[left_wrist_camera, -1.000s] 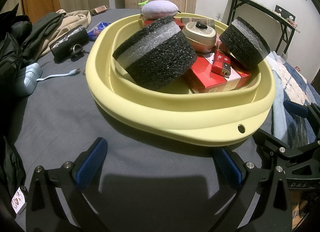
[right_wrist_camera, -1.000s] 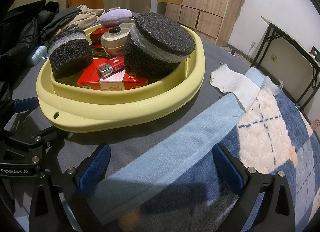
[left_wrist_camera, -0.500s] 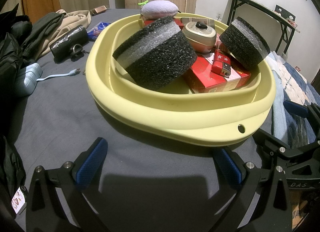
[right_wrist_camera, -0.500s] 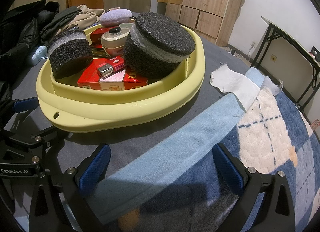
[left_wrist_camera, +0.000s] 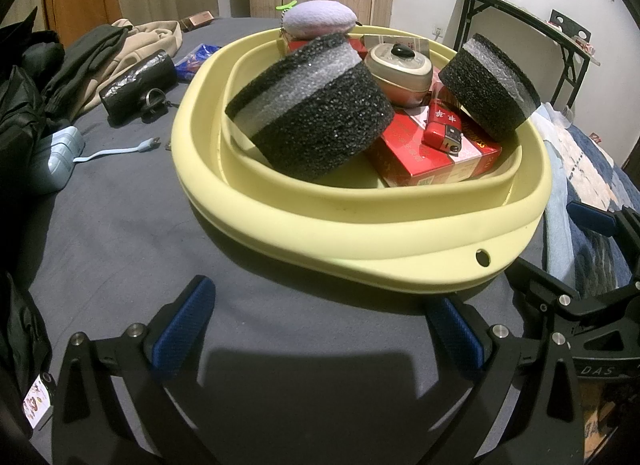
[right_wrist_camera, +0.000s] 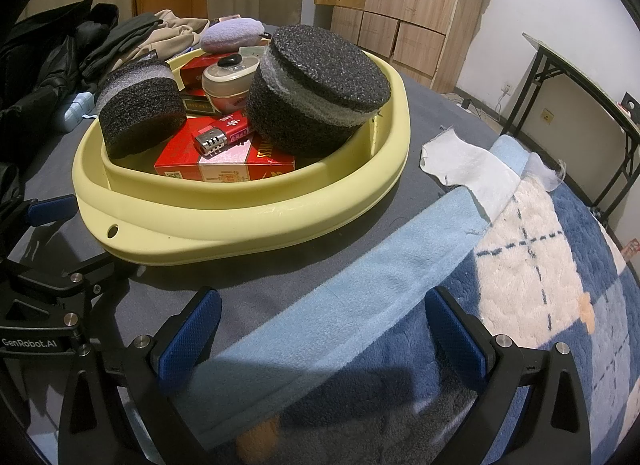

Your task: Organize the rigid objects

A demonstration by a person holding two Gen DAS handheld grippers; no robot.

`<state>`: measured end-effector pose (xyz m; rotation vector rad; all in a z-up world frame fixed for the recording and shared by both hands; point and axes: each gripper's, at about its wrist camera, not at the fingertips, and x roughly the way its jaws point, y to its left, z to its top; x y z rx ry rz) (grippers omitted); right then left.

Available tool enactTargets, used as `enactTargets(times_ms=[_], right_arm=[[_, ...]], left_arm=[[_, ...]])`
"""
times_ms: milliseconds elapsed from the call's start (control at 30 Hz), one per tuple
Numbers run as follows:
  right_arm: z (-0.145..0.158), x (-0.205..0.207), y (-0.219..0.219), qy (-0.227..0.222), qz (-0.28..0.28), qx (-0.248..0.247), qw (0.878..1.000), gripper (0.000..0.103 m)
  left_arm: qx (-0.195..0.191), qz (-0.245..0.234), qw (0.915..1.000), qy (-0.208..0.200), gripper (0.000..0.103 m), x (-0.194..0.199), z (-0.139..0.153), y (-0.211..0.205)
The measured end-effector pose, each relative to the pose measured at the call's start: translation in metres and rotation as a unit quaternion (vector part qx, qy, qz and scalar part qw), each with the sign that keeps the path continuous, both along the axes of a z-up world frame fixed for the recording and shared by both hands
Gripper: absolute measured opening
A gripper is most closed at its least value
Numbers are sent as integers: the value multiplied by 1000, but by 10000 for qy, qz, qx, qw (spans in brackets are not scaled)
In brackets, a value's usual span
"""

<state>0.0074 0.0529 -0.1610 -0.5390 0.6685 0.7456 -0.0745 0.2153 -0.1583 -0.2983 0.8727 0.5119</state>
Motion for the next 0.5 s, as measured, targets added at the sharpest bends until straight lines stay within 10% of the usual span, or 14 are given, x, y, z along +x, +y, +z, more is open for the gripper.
enactTargets(times_ms=[500], right_arm=[[-2,5,2,-4,1,5,10000,103]], left_arm=[[5,-1,10000,6,103,0,0,0]])
